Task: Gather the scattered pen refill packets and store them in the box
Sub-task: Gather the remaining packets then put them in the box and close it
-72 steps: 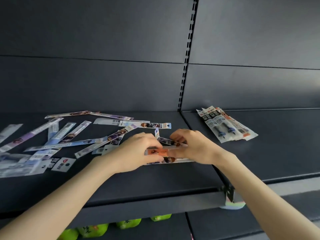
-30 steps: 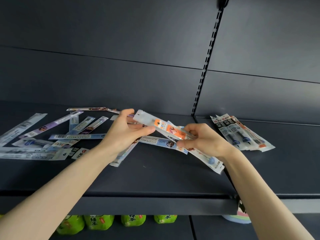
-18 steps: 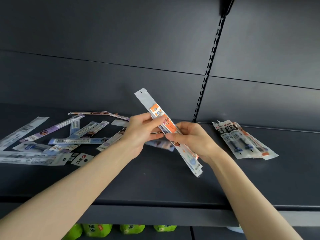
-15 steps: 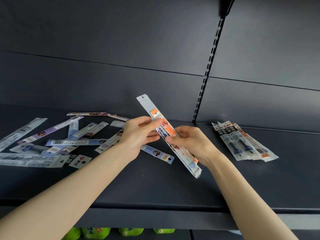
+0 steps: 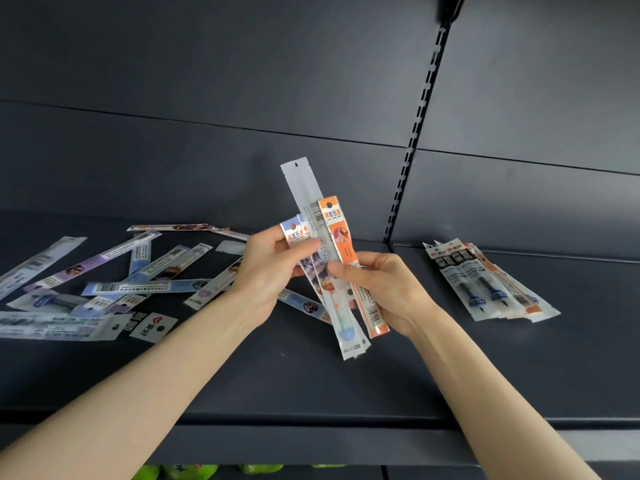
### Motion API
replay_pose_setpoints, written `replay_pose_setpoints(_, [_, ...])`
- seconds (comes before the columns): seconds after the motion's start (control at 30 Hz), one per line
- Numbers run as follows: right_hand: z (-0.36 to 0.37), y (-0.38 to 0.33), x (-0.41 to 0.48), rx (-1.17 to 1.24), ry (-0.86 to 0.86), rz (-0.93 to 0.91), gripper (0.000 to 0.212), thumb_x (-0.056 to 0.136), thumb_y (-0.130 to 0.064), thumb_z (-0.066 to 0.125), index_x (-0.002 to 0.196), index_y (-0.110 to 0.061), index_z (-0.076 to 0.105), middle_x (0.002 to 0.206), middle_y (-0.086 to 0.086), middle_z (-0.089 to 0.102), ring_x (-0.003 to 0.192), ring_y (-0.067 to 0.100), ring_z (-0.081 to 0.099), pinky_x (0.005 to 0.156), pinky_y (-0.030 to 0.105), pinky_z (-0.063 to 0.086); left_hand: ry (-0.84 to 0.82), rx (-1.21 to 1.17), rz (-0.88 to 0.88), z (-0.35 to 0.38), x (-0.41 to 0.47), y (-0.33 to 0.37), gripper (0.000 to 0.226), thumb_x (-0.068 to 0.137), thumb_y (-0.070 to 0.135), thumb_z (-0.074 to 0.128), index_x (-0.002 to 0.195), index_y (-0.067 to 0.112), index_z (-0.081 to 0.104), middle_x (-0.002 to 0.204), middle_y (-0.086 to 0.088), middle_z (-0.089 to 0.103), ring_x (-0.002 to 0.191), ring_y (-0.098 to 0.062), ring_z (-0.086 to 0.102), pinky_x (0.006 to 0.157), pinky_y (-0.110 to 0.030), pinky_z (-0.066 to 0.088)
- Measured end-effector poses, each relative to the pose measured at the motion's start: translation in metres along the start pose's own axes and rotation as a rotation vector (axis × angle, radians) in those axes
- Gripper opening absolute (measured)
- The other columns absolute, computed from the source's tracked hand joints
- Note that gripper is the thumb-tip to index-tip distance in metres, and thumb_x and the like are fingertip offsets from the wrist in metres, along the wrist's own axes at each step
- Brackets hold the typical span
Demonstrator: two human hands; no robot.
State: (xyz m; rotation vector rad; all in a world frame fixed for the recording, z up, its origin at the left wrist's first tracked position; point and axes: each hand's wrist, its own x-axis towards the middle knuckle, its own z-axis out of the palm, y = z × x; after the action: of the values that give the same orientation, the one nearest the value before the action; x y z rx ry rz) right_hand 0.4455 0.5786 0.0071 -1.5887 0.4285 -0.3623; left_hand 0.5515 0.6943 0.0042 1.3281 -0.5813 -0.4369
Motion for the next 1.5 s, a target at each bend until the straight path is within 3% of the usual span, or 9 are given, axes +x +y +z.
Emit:
replay_pose_setpoints(0.2, [0.006,-0.007,0.000,0.132,0.034,-0.012,0.016,0.091,-0.018,0.061,0.091,-0.007,0.071,0.081,0.005,0.075,0.067,0.015,0.071,0.058,0.027,0.058,0.124,-0.035,0.078,-0.006,0.000,0.008,0.012,0.087,0.007,0.063,0.093,0.013,0.071,0.093,-0.003,0.075,0.089,-0.017,0.072,0.086,-0.041,0.056])
replay_pose_setpoints(0.4, [0.011,-0.010,0.003,0.135,0.173,-0.069,0.022,0.089,-0.026,0.064,0.084,-0.005,0.064,0.062,0.001,0.051,0.051,0.010,0.041,0.040,0.019,0.034,0.120,-0.005,0.121,-0.020,0.001,0.015,0.015,0.087,0.005,0.063,0.095,0.015,0.071,0.097,-0.002,0.075,0.089,-0.015,0.072,0.080,-0.034,0.057])
replay_pose_setpoints(0.57, [0.021,-0.010,0.000,0.104,-0.008,-0.096,0.018,0.086,-0.011,0.067,0.103,-0.006,0.068,0.094,0.009,0.076,0.081,0.028,0.072,0.069,0.037,0.060,0.046,0.076,0.173,-0.013,-0.007,0.013,0.016,0.087,0.006,0.062,0.091,0.018,0.071,0.090,0.005,0.075,0.080,-0.007,0.072,0.069,-0.023,0.057])
replay_pose_setpoints(0.7, [0.015,-0.009,0.000,0.163,0.079,-0.144,0.018,0.089,-0.006,0.061,0.106,-0.011,0.066,0.080,-0.003,0.075,0.061,0.011,0.067,0.048,0.022,0.050,0.280,-0.143,0.118,-0.021,-0.002,0.020,0.014,0.098,0.012,0.047,0.100,0.008,0.061,0.083,-0.002,0.065,0.062,-0.011,0.070,0.058,-0.027,0.058])
replay_pose_setpoints(0.8, [0.009,-0.008,-0.002,0.089,0.041,-0.147,0.012,0.085,-0.007,0.066,0.093,-0.013,0.072,0.081,0.001,0.074,0.054,0.010,0.059,0.044,0.020,0.043,0.344,-0.169,0.119,-0.027,0.002,0.024,0.015,0.101,0.018,0.040,0.095,0.008,0.050,0.072,0.000,0.047,0.039,-0.004,0.043,0.036,-0.015,0.035])
replay_pose_setpoints(0.97, [0.003,-0.009,-0.005,-0.041,-0.121,0.007,0.009,0.078,-0.001,0.070,0.087,0.000,0.073,0.085,0.009,0.075,0.066,0.019,0.068,0.058,0.027,0.055,0.159,-0.144,-0.018,-0.036,0.002,0.030,0.040,0.083,0.050,0.061,0.089,0.012,0.051,0.062,0.001,0.044,0.038,-0.006,0.022,0.034,-0.018,0.016])
replay_pose_setpoints(1.03, [0.002,-0.009,-0.006,-0.071,-0.185,0.062,0.008,0.077,-0.001,0.071,0.085,-0.001,0.073,0.085,0.013,0.075,0.069,0.022,0.070,0.064,0.032,0.056,0.093,-0.105,-0.042,-0.038,0.000,0.031,0.034,0.079,0.039,0.070,0.086,0.010,0.054,0.051,0.004,0.039,0.036,-0.006,0.020,0.034,-0.018,0.014])
replay_pose_setpoints(1.3, [0.009,-0.008,-0.001,0.396,0.079,-0.208,0.031,0.076,-0.040,0.071,0.080,-0.013,0.056,0.069,0.001,0.052,0.041,0.007,0.028,0.037,0.017,0.021,0.462,-0.425,0.071,-0.027,-0.003,0.023,0.025,0.089,0.026,0.064,0.073,0.018,0.045,0.054,0.008,0.041,0.038,-0.004,0.030,0.035,-0.017,0.026])
replay_pose_setpoints(1.5, [0.037,-0.009,0.002,0.403,0.089,-0.175,0.017,0.088,-0.024,0.065,0.092,-0.009,0.060,0.081,0.007,0.062,0.049,0.008,0.045,0.041,0.017,0.032,0.224,-0.281,0.024,0.000,-0.015,0.009,0.022,0.088,0.032,0.063,0.082,0.013,0.053,0.052,0.005,0.044,0.042,-0.005,0.037,0.038,-0.017,0.033])
